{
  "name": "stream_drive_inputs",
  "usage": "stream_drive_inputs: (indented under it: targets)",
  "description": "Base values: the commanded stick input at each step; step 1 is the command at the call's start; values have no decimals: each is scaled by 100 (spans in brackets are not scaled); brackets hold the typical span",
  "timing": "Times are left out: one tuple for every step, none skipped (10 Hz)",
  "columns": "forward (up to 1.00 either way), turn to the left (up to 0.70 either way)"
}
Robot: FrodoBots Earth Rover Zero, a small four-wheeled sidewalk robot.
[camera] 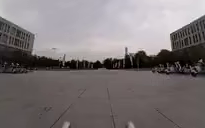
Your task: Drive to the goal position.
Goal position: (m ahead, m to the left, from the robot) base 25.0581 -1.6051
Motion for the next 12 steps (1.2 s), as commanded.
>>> stream_drive_inputs:
  targets:
    - [60, 0]
    - [60, 0]
    - [60, 0]
    - [60, 0]
    - [60, 0]
    - [60, 0]
    - [60, 0]
    - [60, 0]
    - [60, 0]
    - [60, 8]
    - [60, 15]
    - [60, 15]
